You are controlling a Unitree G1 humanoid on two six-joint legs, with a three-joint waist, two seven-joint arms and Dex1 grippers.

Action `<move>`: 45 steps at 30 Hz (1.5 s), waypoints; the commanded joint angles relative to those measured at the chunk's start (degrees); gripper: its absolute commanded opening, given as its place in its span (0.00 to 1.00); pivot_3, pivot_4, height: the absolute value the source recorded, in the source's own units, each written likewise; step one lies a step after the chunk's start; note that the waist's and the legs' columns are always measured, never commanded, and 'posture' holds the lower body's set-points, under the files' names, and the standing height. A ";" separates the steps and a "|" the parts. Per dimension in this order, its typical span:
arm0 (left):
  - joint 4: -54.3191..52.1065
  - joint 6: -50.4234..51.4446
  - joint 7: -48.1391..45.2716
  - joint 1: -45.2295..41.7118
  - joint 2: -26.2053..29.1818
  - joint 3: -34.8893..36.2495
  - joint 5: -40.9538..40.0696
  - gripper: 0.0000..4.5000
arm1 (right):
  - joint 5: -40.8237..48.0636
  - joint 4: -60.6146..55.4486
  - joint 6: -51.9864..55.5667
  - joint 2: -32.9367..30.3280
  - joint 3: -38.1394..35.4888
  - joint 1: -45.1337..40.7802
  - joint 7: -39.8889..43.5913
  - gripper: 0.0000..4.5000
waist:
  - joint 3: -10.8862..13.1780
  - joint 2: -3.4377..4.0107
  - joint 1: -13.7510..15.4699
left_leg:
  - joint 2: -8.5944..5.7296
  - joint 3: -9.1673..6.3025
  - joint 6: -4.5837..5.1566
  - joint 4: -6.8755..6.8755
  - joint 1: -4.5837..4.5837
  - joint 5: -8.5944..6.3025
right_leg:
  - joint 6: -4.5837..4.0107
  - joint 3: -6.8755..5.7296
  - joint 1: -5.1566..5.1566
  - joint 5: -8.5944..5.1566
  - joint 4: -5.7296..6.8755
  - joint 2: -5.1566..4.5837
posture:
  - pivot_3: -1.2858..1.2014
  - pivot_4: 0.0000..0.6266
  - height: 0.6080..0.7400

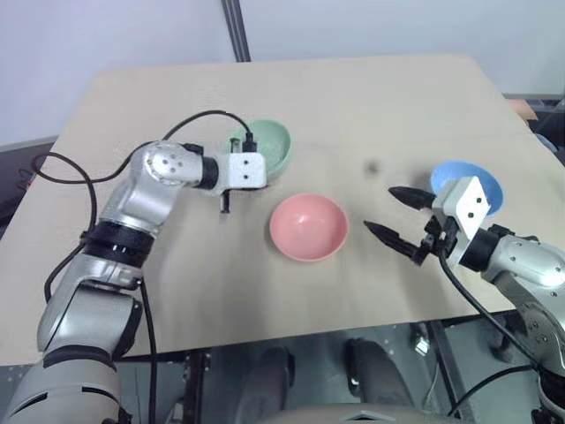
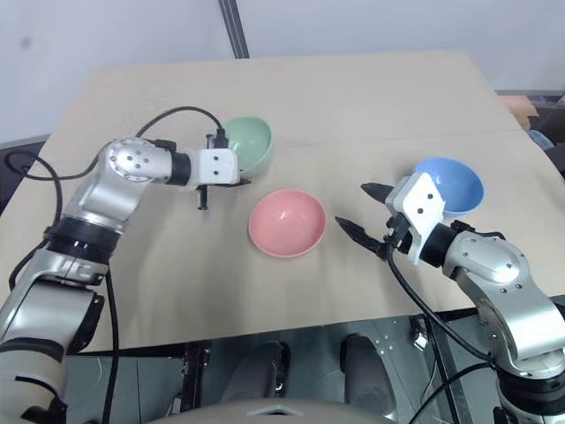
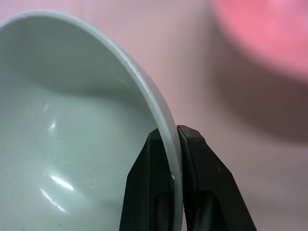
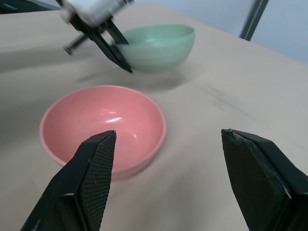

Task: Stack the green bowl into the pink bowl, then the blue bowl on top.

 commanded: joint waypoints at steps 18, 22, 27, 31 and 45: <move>-16.81 -0.46 -19.26 0.34 -1.37 1.12 -17.44 0.51 | 4.96 -6.27 -15.21 -0.17 -11.00 12.00 -1.11 0.81 | 0.00 0.00 0.00 | 0.10 0.03 0.02 0.11 0.43 0.01 | 0.19 0.02 0.50 -0.13 0.00 0.10 | 0.52 0.24 1.00; -16.68 3.76 -19.87 0.36 0.25 2.81 -19.48 0.74 | 4.53 -4.58 -15.29 -0.54 -10.22 11.59 -2.13 0.81 | 0.00 0.00 -0.03 | 0.08 0.03 0.02 0.13 0.39 0.01 | 0.02 0.03 0.50 -0.02 -0.04 0.09 | 0.52 0.24 1.00; -18.19 22.73 -14.07 2.87 -1.83 10.32 -33.57 0.74 | 0.78 2.10 -9.85 -3.07 -8.30 8.73 -6.11 0.81 | 0.00 0.00 -0.11 | 0.08 0.03 0.02 0.13 0.41 0.01 | 0.08 0.02 0.50 -0.06 -0.03 0.09 | 0.52 0.24 1.00; -19.82 24.00 -9.18 8.72 -2.62 15.61 -35.39 0.74 | -5.93 9.35 -3.99 -7.23 -4.31 4.55 -9.91 0.81 | 0.00 0.01 -0.14 | 0.08 0.01 0.02 0.16 0.41 0.01 | 0.15 0.02 0.50 -0.11 0.00 0.09 | 0.52 0.24 1.00; -30.06 34.43 -6.04 24.85 -0.45 26.85 -49.52 0.75 | -13.37 40.96 -0.87 -11.32 7.91 -14.98 -4.28 0.50 | 0.03 0.04 -0.07 | 0.07 0.04 0.02 0.08 0.30 0.00 | -0.02 0.04 0.41 -0.01 -0.12 0.05 | 0.52 0.24 1.00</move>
